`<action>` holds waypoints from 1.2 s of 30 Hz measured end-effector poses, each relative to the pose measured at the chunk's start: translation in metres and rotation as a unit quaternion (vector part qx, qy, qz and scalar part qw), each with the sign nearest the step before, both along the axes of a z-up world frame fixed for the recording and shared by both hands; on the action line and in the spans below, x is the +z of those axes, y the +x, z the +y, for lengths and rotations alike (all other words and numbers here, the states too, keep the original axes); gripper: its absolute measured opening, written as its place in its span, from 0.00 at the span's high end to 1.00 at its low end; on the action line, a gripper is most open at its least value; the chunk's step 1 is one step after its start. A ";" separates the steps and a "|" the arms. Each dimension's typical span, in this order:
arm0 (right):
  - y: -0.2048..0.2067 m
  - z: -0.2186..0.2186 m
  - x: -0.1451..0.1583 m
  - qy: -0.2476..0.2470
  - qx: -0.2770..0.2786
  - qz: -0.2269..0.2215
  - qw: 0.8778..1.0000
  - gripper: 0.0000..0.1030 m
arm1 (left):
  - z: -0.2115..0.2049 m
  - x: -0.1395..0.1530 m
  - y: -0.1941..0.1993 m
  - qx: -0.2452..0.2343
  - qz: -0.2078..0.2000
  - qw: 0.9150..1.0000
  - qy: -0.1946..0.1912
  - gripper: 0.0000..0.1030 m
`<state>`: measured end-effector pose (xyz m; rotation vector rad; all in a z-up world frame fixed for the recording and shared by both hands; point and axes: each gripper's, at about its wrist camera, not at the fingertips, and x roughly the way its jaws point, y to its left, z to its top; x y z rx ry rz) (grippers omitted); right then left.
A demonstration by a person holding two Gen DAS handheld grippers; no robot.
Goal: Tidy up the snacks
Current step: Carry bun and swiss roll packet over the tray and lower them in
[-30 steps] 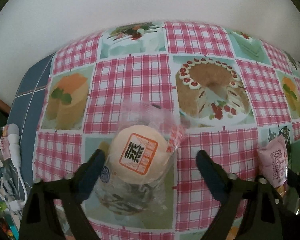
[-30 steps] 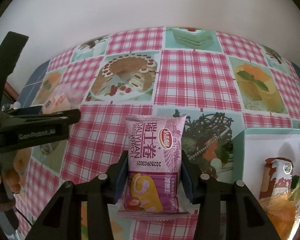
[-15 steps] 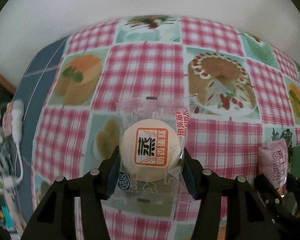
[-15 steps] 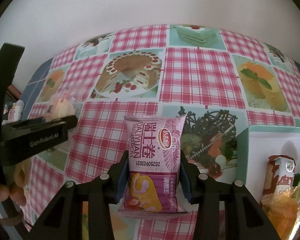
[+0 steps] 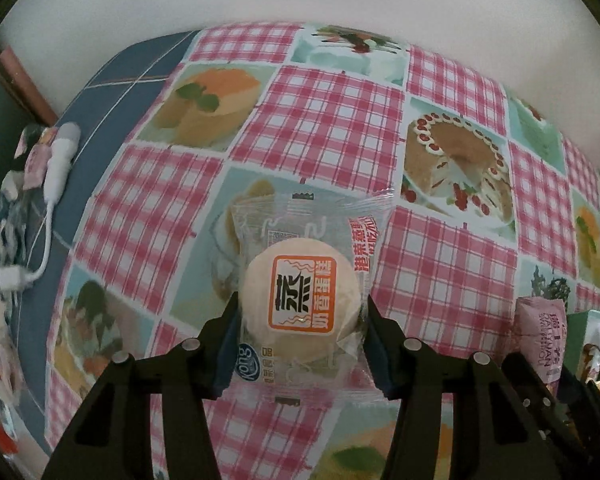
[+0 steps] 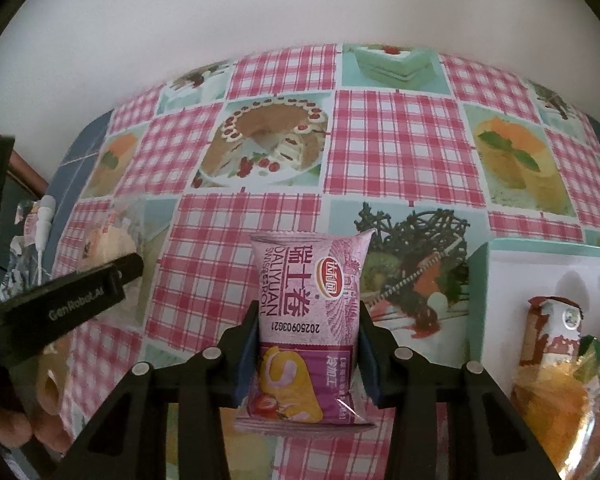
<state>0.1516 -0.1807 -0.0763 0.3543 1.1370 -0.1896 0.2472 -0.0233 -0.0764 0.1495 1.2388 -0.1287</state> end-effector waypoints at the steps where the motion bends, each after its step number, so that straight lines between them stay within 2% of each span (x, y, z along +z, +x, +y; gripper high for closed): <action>1: -0.002 -0.001 0.003 0.004 -0.001 -0.001 1.000 0.56 | 0.001 0.002 -0.003 0.005 -0.002 1.000 0.001 0.46; 5: -0.009 -0.002 0.018 0.009 -0.002 -0.006 1.000 0.56 | 0.004 0.015 -0.018 0.016 -0.013 1.000 0.002 0.46; 14: -0.036 -0.010 0.068 0.001 -0.020 -0.036 0.999 0.56 | 0.001 0.065 -0.059 0.029 -0.033 0.998 -0.040 0.46; 23: -0.071 -0.017 0.106 -0.012 -0.037 -0.058 0.998 0.56 | -0.011 0.100 -0.087 0.024 -0.059 0.996 -0.068 0.46; 31: -0.107 -0.037 0.132 -0.031 -0.059 -0.073 0.995 0.56 | -0.034 0.109 -0.127 0.005 -0.062 0.994 -0.090 0.46; 36: -0.133 -0.052 0.131 -0.035 -0.079 -0.070 0.994 0.56 | -0.054 0.107 -0.151 -0.013 -0.060 0.994 -0.094 0.46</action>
